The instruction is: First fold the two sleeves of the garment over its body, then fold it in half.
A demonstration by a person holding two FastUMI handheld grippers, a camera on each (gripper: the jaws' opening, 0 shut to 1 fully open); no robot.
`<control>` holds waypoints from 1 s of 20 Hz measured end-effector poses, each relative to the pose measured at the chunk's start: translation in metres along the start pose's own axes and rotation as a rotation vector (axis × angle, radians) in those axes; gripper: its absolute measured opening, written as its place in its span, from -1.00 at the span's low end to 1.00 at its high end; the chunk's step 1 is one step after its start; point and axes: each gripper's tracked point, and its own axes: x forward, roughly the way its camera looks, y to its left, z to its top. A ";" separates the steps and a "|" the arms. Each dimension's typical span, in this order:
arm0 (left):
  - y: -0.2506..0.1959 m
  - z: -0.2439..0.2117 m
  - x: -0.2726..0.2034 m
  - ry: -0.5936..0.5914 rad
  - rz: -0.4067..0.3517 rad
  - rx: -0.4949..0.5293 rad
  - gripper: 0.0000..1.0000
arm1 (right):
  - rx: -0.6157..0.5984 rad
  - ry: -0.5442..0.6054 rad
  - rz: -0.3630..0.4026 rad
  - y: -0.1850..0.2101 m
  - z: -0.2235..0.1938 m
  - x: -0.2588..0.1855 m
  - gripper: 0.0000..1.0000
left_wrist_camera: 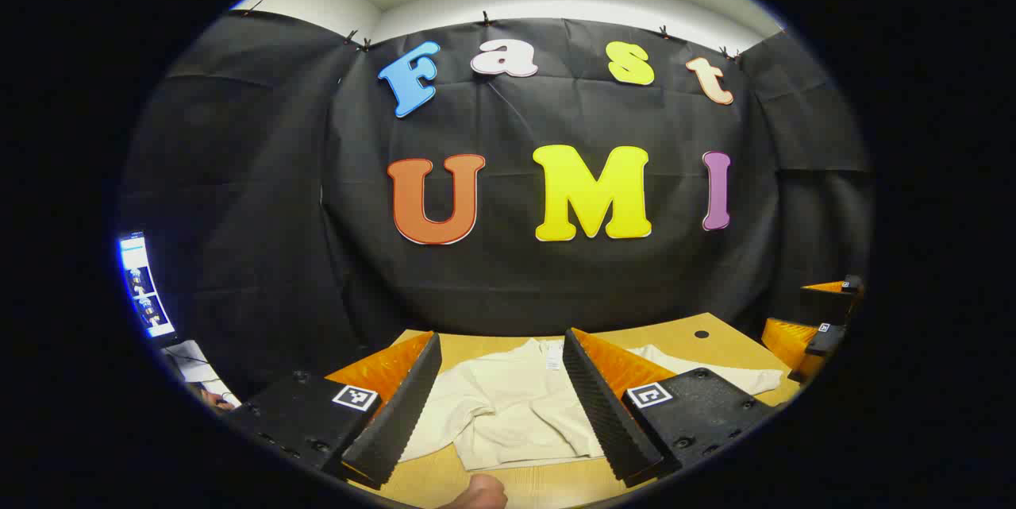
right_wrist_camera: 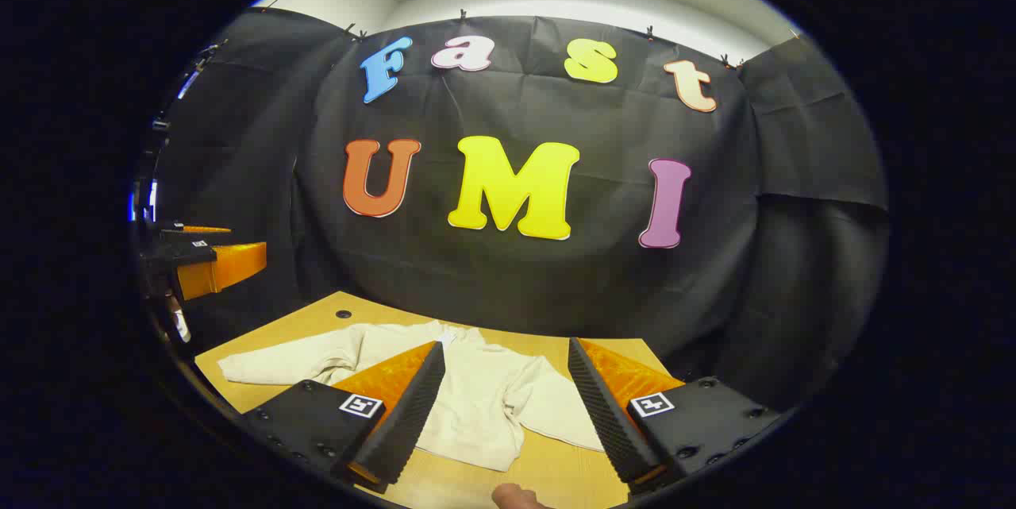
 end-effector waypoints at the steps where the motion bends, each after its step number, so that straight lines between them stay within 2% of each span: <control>1: -0.001 0.002 -0.001 -0.006 0.001 -0.001 0.95 | 0.011 -0.004 0.004 0.000 0.002 0.001 0.93; 7: -0.012 0.018 0.010 -0.050 0.003 -0.001 0.95 | 0.005 -0.015 0.012 0.002 0.009 0.016 0.93; 11: -0.020 0.013 0.016 -0.036 -0.016 -0.019 0.96 | 0.012 -0.007 0.032 0.004 0.006 0.020 0.93; 14: -0.013 0.008 0.021 -0.026 0.008 -0.021 0.95 | 0.023 0.003 0.038 0.003 0.005 0.024 0.94; 20: -0.018 0.003 0.030 -0.010 -0.001 -0.038 0.96 | 0.007 0.009 0.031 -0.005 0.001 0.030 0.94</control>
